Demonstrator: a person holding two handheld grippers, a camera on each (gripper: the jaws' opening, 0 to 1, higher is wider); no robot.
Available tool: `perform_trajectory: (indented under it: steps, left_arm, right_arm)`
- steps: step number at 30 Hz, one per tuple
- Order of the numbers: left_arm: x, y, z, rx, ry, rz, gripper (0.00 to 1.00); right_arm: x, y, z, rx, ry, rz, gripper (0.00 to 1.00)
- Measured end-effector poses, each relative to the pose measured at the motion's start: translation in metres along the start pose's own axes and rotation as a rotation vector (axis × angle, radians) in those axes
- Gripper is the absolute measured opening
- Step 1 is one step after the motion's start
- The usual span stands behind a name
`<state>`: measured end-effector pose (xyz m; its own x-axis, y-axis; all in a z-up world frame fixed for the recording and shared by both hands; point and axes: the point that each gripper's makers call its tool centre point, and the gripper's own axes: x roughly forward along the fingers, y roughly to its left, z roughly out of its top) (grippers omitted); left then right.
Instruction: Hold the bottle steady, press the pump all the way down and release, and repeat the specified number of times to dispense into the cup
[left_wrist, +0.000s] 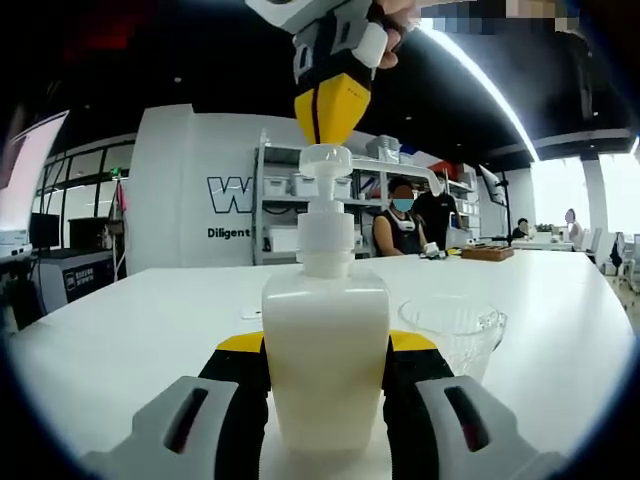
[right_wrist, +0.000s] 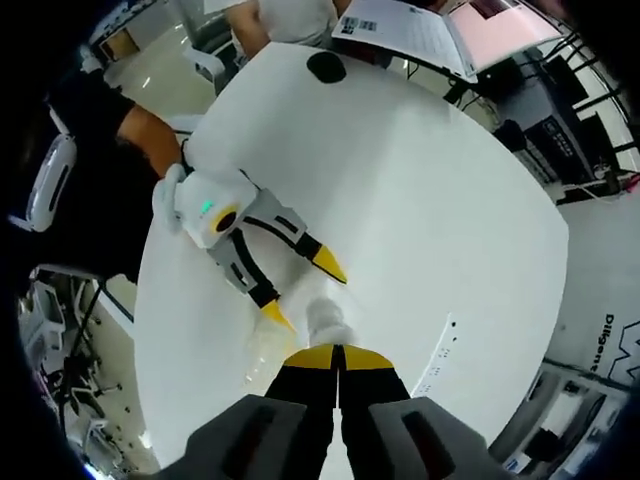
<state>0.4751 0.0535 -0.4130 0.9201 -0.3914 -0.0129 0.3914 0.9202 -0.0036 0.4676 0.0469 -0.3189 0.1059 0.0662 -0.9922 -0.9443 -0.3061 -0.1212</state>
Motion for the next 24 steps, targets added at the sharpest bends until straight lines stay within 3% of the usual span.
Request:
perform_trajectory:
  steps: [9, 14, 24]
  left_arm:
    - [0.0027, 0.0029, 0.0006, -0.001, -0.002, 0.006, 0.42]
    - [0.0023, 0.0024, 0.001, -0.001, -0.004, 0.01, 0.42]
    - [0.0005, 0.0022, 0.0016, -0.004, -0.008, 0.01, 0.42]
  right_arm:
    - [0.0009, -0.0014, -0.0005, 0.008, 0.007, 0.003, 0.0]
    - [0.0016, -0.0015, 0.0004, 0.0, 0.045, -0.009, 0.0]
    - [-0.0004, -0.0001, 0.0016, -0.11, 0.054, -0.011, 0.0]
